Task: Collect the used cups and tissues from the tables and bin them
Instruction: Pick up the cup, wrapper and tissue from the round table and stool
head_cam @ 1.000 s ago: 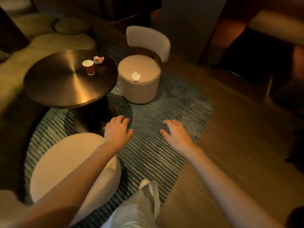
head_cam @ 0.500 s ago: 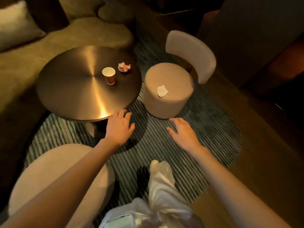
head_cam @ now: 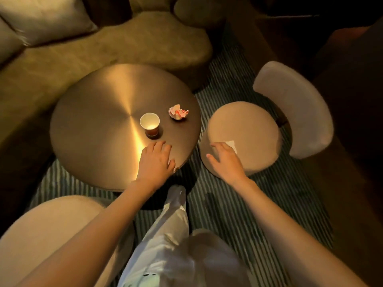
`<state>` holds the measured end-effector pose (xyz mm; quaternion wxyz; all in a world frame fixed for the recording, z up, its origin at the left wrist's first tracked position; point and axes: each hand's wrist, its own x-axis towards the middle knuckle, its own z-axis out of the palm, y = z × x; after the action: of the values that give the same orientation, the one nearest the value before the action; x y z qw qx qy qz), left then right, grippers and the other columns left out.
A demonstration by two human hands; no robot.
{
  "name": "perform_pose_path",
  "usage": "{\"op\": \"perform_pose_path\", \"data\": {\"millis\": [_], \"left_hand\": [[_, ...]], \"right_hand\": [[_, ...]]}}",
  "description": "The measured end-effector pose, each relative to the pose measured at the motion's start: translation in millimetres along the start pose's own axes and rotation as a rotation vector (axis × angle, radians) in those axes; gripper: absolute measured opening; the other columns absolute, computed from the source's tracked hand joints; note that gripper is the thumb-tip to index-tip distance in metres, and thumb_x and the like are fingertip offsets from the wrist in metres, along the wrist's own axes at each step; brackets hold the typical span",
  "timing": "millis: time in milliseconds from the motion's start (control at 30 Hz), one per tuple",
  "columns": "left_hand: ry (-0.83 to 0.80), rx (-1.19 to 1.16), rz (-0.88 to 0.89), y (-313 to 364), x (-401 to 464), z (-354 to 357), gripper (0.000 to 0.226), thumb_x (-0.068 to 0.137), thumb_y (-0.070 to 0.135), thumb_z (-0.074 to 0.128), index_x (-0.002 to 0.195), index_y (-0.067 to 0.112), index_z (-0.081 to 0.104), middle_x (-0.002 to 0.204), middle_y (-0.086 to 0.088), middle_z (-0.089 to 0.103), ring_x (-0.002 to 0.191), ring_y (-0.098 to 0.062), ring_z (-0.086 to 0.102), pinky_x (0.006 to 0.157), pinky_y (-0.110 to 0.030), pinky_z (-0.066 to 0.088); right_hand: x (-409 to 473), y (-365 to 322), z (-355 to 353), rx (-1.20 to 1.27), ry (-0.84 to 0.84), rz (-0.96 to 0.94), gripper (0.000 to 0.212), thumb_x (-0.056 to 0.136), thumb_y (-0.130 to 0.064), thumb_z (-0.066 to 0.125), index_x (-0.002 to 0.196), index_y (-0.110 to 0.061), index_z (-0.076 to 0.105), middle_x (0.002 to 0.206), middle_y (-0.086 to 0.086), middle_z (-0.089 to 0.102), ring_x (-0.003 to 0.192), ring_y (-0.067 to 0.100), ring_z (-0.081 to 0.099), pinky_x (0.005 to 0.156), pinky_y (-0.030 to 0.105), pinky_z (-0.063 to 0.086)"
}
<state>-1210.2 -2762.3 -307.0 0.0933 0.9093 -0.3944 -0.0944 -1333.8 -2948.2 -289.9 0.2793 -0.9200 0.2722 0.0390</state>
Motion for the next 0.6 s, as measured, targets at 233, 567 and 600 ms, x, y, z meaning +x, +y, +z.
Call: {"op": "perform_pose_path", "data": {"millis": [233,567,600], "left_hand": [[-0.038,0.008,0.101,-9,133,16,0.046,0.091,0.034,0.047,0.132,0.014,0.045,0.136,-0.012,0.048,0.123,-0.030,0.044,0.098,-0.041,0.039],[-0.342,0.087,-0.073,-27,254,73,0.071,0.084,0.032,0.065,0.141,0.021,0.024,0.148,-0.013,0.023,0.136,-0.038,0.022,0.102,-0.051,0.039],[-0.354,0.080,-0.086,-29,261,80,0.069,0.085,0.029,0.065,0.141,0.020,0.026,0.147,-0.013,0.025,0.135,-0.038,0.024,0.099,-0.049,0.041]], "right_hand": [[116,13,-4,0.060,-0.011,0.094,0.043,0.096,-0.023,0.052,0.137,-0.011,0.046,0.137,0.010,0.049,0.127,0.025,0.045,0.107,0.034,0.035],[163,57,28,0.205,-0.035,0.323,0.049,0.097,-0.029,0.050,0.144,-0.020,0.036,0.145,0.001,0.045,0.134,0.017,0.040,0.109,0.037,0.038],[164,63,30,0.216,-0.042,0.325,0.050,0.097,-0.029,0.050,0.144,-0.020,0.035,0.145,0.001,0.044,0.134,0.017,0.040,0.108,0.040,0.039]]}}
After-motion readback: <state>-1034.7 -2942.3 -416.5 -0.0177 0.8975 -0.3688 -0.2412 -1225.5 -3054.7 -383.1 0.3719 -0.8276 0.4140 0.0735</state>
